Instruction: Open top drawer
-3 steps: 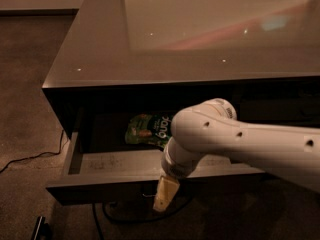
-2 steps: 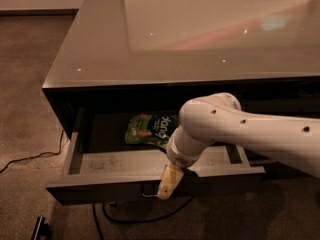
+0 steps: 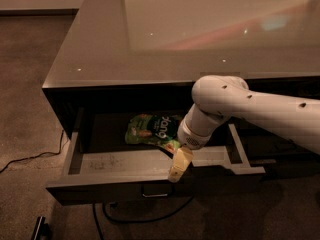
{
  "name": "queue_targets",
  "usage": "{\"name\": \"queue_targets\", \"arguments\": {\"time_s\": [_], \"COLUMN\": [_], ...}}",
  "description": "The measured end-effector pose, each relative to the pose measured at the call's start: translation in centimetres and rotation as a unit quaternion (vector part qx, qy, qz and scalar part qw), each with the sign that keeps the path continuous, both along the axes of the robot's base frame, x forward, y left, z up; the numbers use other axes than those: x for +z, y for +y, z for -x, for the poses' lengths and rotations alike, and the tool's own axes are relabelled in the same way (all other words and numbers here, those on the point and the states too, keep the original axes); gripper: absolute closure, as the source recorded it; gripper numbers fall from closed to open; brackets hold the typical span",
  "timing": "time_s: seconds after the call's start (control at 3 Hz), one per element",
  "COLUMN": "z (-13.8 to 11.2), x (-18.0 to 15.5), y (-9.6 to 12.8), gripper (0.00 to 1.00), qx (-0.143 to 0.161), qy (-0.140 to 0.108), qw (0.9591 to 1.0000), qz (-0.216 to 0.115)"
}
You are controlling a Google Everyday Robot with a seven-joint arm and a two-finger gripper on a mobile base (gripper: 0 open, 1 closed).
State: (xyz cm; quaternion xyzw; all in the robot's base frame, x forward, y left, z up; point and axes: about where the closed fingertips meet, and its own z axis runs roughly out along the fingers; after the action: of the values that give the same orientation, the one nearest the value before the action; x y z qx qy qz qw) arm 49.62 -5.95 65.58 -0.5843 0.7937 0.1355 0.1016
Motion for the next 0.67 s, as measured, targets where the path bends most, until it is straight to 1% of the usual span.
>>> {"name": "queue_targets", "arguments": {"time_s": [0.33,0.67], "z": [-0.32,-1.28], "x": [1.38,1.73], "y": [-0.69,-1.31], "gripper": [0.0,0.0], "qx": [0.005,0.005], "qy": [0.018,0.021], "qw": [0.9998,0.9996], "qz": [-0.001,-0.021]}}
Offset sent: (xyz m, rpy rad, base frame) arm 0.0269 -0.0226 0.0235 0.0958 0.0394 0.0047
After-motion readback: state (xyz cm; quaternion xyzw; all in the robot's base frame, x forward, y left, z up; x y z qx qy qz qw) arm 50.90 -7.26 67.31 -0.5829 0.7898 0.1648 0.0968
